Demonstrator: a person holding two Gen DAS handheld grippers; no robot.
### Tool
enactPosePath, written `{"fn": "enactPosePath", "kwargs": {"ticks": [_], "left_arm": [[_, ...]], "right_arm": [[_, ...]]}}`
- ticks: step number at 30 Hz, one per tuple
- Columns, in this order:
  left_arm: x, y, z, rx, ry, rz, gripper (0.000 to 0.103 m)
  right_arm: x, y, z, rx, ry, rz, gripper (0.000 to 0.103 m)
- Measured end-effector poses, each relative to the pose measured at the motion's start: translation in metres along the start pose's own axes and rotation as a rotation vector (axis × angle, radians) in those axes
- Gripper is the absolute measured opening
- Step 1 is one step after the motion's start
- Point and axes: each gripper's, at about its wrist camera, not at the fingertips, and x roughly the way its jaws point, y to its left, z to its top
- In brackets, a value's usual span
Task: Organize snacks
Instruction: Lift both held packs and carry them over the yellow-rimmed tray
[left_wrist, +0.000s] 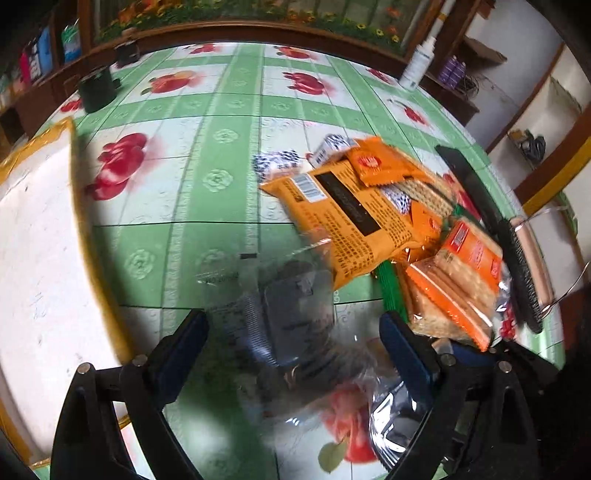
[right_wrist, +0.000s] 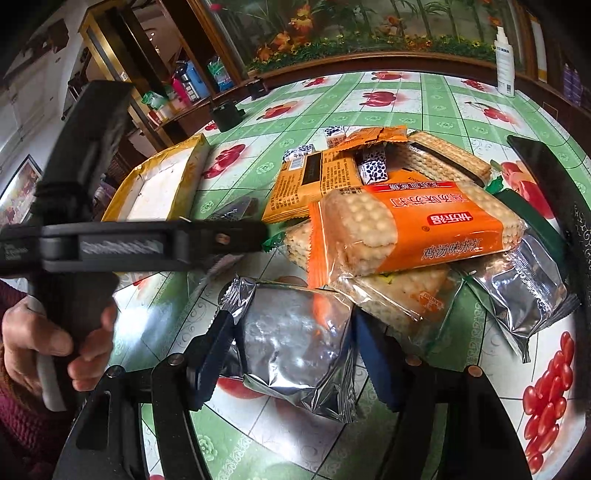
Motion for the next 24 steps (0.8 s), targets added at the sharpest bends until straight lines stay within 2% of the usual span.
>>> {"fn": "enactPosePath", "kwargs": {"ticks": [3, 6, 9, 16, 24], "left_arm": [[-0.001, -0.006, -0.006, 0.040, -0.040, 0.028, 0.084], [-0.006, -0.005, -0.010, 0.035, -0.073, 0.016, 0.077], [-0.014, -0.005, -0.017, 0.049, -0.096, 0.003, 0.071], [-0.032, 0.005, -0.031, 0.021, -0.126, -0.037, 0.061], [-0.041, 0.011, -0.036, -0.002, -0.133, -0.056, 0.059]], "right_arm": [[0.000, 0.000, -0.001, 0.000, 0.002, -0.003, 0.073], [0.000, 0.001, -0.002, -0.005, -0.004, -0.009, 0.073], [-0.001, 0.003, -0.003, -0.023, -0.011, -0.010, 0.069], [0.000, 0.009, -0.004, -0.036, 0.006, 0.064, 0.067], [-0.004, 0.015, -0.003, -0.063, -0.012, 0.103, 0.067]]}}
